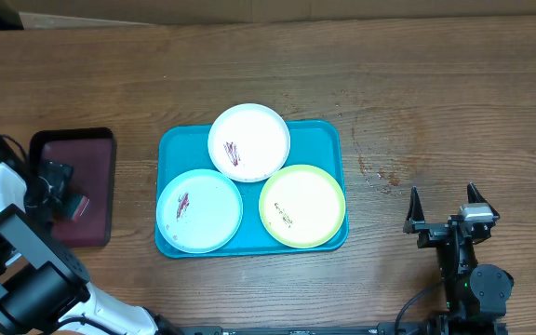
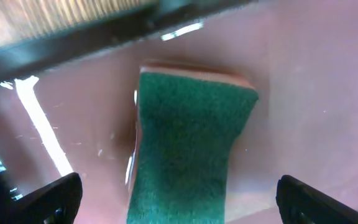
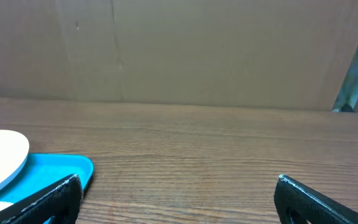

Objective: Clean dirty plates on tray and stack at the side
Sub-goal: 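Move the left gripper over the red tray toward the green sponge, then lower the left gripper and grasp the green sponge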

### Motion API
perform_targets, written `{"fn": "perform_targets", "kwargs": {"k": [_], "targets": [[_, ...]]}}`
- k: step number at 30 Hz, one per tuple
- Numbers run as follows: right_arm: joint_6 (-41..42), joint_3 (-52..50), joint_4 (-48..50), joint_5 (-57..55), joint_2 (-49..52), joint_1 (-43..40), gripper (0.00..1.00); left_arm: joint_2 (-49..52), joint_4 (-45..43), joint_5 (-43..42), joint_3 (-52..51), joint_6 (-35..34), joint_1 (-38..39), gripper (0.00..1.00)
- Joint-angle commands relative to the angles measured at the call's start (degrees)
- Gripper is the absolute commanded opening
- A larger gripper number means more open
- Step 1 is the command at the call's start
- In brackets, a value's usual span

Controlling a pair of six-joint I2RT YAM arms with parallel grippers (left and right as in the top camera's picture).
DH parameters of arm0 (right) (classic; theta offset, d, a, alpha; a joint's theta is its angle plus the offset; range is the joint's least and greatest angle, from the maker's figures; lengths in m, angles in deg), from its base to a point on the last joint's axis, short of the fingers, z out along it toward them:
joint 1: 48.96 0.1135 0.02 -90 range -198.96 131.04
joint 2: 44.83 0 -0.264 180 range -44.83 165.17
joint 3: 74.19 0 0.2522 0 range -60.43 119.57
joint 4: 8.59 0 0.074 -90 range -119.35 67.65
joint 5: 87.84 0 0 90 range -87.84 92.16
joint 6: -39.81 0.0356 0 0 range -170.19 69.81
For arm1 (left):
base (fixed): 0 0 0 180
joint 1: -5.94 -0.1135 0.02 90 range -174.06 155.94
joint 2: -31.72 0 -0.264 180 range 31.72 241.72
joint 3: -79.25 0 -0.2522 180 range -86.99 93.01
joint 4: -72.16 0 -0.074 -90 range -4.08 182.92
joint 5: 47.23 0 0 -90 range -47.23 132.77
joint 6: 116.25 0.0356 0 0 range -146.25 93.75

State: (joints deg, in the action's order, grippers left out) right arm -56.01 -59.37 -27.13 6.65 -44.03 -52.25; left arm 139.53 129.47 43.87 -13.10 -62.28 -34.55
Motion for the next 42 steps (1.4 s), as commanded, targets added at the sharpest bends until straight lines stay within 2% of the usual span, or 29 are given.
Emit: {"fn": "perform_targets", "kwargs": {"k": [1,7,13,15,16,17,20,23,24,26,28,29,30,31,32,41,42], "targets": [[0.0,-0.6,0.2,0.1,-0.6,-0.1,1.00,0.4,1.5,2.1,4.0,0.9,0.0,1.00],[0.0,-0.6,0.2,0.1,-0.6,-0.1,1.00,3.0,1.5,2.1,4.0,0.9,0.0,0.95],[0.0,-0.6,0.2,0.1,-0.6,-0.1,1.00,9.3,1.2,1.1,4.0,0.9,0.2,0.96],[0.0,-0.6,0.2,0.1,-0.6,-0.1,1.00,10.9,1.2,0.8,4.0,0.9,0.3,0.91],[0.0,-0.6,0.2,0.1,-0.6,-0.1,1.00,11.3,1.2,0.8,4.0,0.9,0.3,0.86],[0.0,-0.6,0.2,0.1,-0.6,-0.1,1.00,11.8,1.3,0.8,4.0,0.9,0.3,0.77],[0.0,-0.6,0.2,0.1,-0.6,-0.1,1.00,12.4,1.9,0.8,4.0,1.3,0.3,0.40],[0.0,-0.6,0.2,0.1,-0.6,-0.1,1.00,12.4,2.3,0.8,4.0,1.3,0.3,0.11],[0.0,-0.6,0.2,0.1,-0.6,-0.1,1.00,12.4,2.3,0.8,4.0,1.3,0.3,0.04],[0.0,-0.6,0.2,0.1,-0.6,-0.1,1.00,12.4,2.3,0.8,4.0,1.3,0.3,0.04],[0.0,-0.6,0.2,0.1,-0.6,-0.1,1.00,12.4,2.3,0.8,4.0,1.3,0.3,0.04],[0.0,-0.6,0.2,0.1,-0.6,-0.1,1.00,12.4,2.3,0.8,4.0,1.3,0.3,0.08],[0.0,-0.6,0.2,0.1,-0.6,-0.1,1.00,12.4,2.3,0.8,4.0,1.3,0.3,0.27],[0.0,-0.6,0.2,0.1,-0.6,-0.1,1.00,12.4,2.3,0.7,4.0,1.3,0.3,0.59],[0.0,-0.6,0.2,0.1,-0.6,-0.1,1.00,12.4,2.4,0.3,4.0,1.3,0.4,0.98],[0.0,-0.6,0.2,0.1,-0.6,-0.1,1.00,12.4,7.6,-10.4,4.0,1.3,0.4,1.00],[0.0,-0.6,0.2,0.1,-0.6,-0.1,1.00,12.4,8.2,-10.4,4.0,1.3,0.4,0.95]]}}
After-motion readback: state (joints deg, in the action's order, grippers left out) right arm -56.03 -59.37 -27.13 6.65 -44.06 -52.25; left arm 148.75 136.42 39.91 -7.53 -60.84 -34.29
